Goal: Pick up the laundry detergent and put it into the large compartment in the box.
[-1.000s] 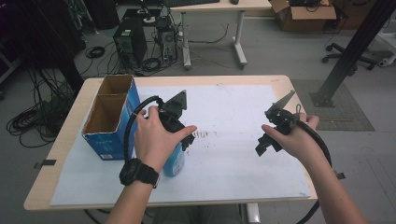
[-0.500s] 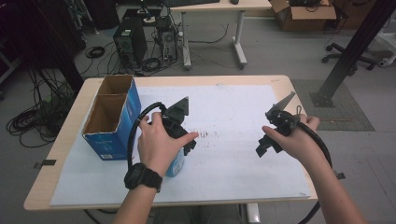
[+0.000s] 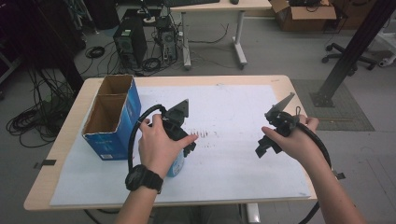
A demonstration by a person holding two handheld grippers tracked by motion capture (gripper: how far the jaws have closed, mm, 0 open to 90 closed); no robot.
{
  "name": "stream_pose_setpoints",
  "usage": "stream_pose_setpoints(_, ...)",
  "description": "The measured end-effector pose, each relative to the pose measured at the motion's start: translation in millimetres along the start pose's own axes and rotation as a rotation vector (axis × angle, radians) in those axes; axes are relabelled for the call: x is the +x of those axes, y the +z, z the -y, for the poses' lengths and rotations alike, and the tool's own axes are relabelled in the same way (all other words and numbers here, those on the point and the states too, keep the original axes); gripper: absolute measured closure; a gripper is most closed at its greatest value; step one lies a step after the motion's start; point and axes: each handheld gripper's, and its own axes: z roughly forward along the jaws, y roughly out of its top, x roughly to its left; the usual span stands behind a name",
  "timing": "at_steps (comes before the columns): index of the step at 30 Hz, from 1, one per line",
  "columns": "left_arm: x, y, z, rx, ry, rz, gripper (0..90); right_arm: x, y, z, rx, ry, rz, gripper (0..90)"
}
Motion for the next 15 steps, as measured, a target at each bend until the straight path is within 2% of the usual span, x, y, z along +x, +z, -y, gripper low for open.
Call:
stream_pose_setpoints(8, 3.4, -0.7, -0.5, -0.01, -0.019, 0.002, 7.5, -0.8, 1.6, -0.2, 0.004, 0.0, -0.002, 3.9)
stream_pose_setpoints(15, 4.5, -0.7, -0.7, -0.015, -0.02, 0.005, 10.5, -0.6, 3.0, -1.1, 0.006, -0.001, -0.003, 3.9)
